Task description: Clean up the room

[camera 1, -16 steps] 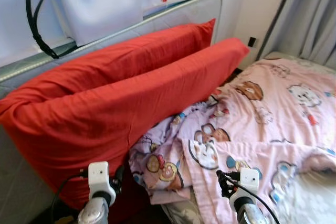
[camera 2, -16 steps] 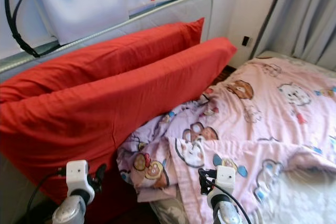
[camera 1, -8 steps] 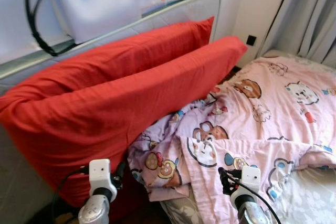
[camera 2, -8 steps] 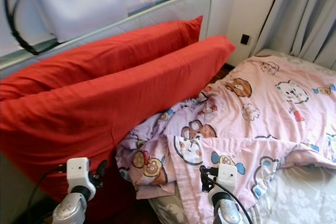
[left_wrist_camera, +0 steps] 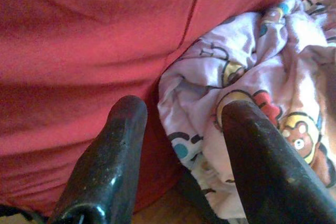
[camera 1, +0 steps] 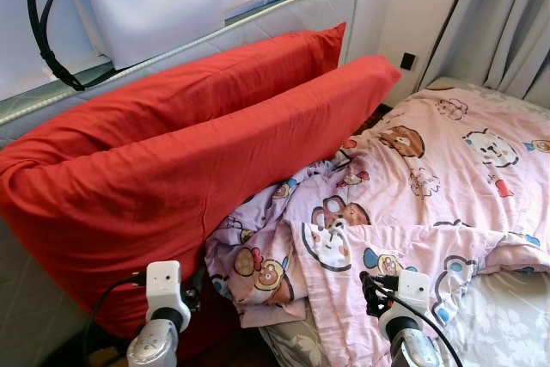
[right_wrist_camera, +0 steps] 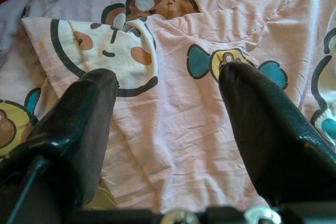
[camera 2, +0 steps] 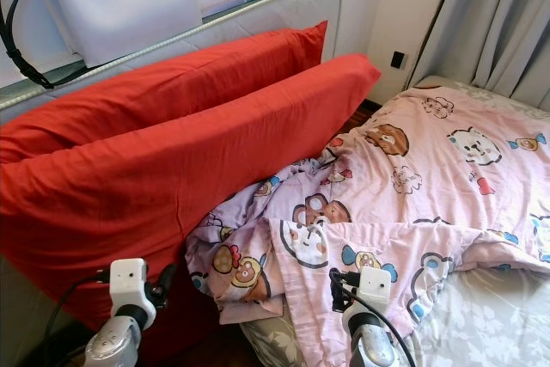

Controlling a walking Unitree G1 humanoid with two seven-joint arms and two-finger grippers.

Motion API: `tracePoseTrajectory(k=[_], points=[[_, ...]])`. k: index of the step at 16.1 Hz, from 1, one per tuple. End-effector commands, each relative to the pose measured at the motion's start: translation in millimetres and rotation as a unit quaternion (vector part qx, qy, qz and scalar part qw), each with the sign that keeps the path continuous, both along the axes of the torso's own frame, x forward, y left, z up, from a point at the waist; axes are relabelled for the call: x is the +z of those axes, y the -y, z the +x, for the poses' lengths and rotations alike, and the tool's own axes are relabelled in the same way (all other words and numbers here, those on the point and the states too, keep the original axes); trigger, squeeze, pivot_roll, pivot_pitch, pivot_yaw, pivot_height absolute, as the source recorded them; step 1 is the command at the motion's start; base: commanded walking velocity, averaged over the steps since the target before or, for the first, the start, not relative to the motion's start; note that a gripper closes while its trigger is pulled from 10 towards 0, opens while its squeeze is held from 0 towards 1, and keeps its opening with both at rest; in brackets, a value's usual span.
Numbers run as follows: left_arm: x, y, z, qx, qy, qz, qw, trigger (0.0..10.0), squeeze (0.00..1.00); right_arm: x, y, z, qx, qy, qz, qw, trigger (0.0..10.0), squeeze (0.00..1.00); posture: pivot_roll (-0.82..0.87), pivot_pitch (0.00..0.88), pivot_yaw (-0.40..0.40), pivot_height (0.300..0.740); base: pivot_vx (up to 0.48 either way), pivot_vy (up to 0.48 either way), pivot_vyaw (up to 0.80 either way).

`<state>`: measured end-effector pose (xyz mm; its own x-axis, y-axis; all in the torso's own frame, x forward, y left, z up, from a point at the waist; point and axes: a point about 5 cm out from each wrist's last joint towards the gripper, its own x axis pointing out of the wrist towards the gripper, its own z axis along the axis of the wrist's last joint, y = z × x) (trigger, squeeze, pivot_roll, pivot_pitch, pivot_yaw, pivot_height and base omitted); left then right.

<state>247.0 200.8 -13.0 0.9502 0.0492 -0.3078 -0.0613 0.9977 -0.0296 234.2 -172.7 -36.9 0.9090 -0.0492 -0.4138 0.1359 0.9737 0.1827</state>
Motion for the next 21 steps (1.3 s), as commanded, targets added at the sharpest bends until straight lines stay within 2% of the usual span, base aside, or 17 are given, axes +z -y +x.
tracePoseTrajectory(k=[1, 5, 7, 10, 21], points=[[-4.0, -2.3, -2.6, 0.007, -0.012, -0.008, 1.000, 10.0, 0.00, -0.6, -2.1, 0.4, -0.003, -0.003, 0.005, 1.000, 10.0, 0.00, 0.02, 0.030, 0.023, 0.740, 0.000, 0.000, 0.00], [-3.6, -2.6, -2.0, 0.005, -0.010, -0.008, 1.000, 10.0, 0.00, -2.9, -0.8, 0.2, -0.007, -0.018, 0.005, 1.000, 10.0, 0.00, 0.02, 0.030, 0.024, 0.740, 0.000, 0.000, -0.14], [-3.3, -2.5, -1.4, 0.006, -0.010, -0.010, 1.000, 10.0, 0.00, -3.9, -0.6, -0.3, -0.009, -0.022, 0.008, 1.000, 10.0, 0.00, 0.02, 0.030, 0.025, 0.740, 0.000, 0.000, -0.74], [-3.1, -3.1, -0.9, 0.011, -0.009, -0.011, 1.000, 10.0, 0.00, -4.7, -1.3, -0.8, -0.006, -0.025, 0.010, 1.000, 10.0, 0.00, 0.02, 0.031, 0.024, 0.740, 0.000, 0.444, -0.74], [2.7, -2.7, 2.6, 0.007, 0.007, -0.005, 1.000, 10.0, 0.00, -6.5, -6.3, -1.1, 0.001, -0.032, 0.016, 0.999, 10.0, 0.00, 0.03, 0.029, 0.029, 0.740, 0.000, 0.000, -0.74]])
